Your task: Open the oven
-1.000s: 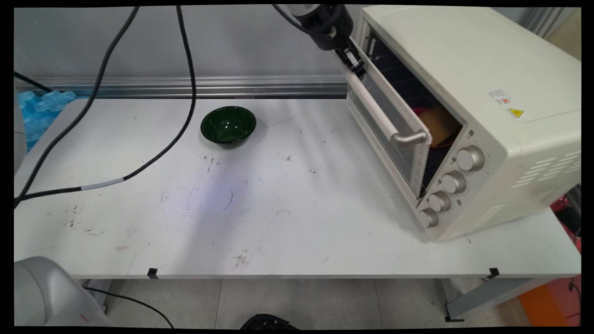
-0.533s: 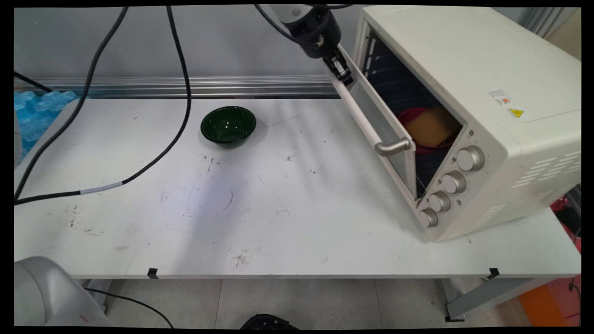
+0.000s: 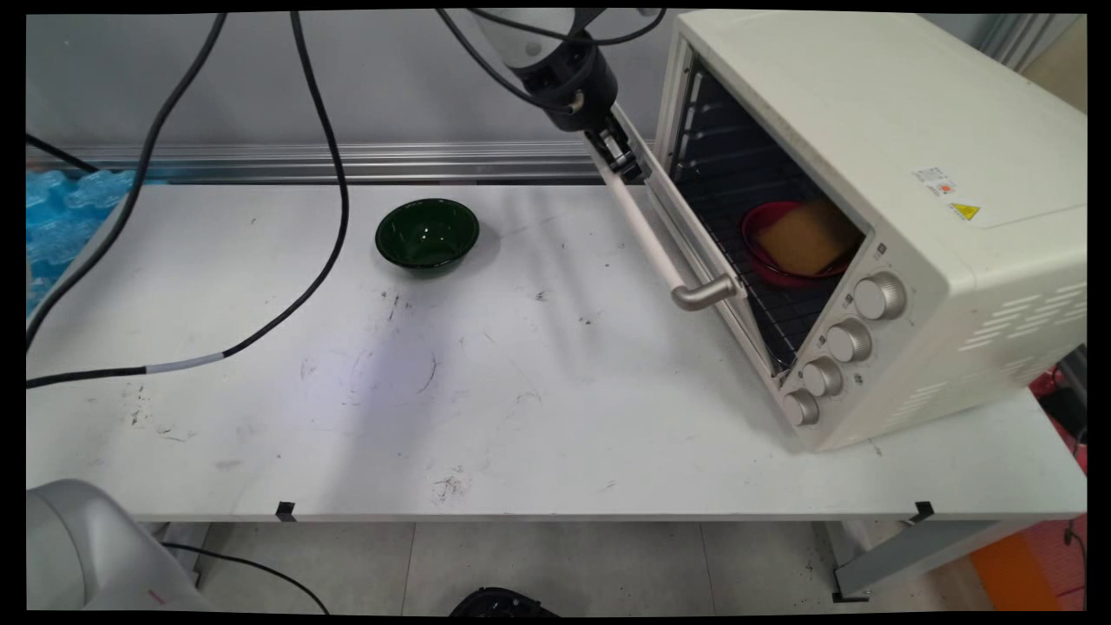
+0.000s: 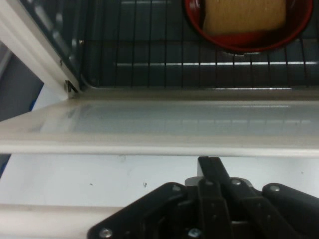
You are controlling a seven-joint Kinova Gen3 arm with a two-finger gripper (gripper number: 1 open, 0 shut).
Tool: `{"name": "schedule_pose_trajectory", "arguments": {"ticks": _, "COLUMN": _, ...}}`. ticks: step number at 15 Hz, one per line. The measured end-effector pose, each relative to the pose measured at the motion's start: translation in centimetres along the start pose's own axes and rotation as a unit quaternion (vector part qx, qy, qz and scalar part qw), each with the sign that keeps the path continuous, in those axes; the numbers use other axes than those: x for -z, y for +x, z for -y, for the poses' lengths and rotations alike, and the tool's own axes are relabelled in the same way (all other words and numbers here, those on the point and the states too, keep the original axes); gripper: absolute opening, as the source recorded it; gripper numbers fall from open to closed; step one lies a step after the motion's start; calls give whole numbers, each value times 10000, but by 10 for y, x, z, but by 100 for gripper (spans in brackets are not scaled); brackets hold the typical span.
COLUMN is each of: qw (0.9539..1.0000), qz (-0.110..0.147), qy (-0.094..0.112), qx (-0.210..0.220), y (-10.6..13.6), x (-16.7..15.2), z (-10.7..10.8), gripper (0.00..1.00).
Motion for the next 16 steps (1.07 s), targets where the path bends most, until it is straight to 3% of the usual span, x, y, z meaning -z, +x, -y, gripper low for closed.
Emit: {"name": "schedule_pose_trajectory", "arguments": {"ticks": 16, "qw": 10000, "qz": -24, "qy": 9, "qx": -1, "y": -53, "x": -15, "z": 7, "gripper": 0}}
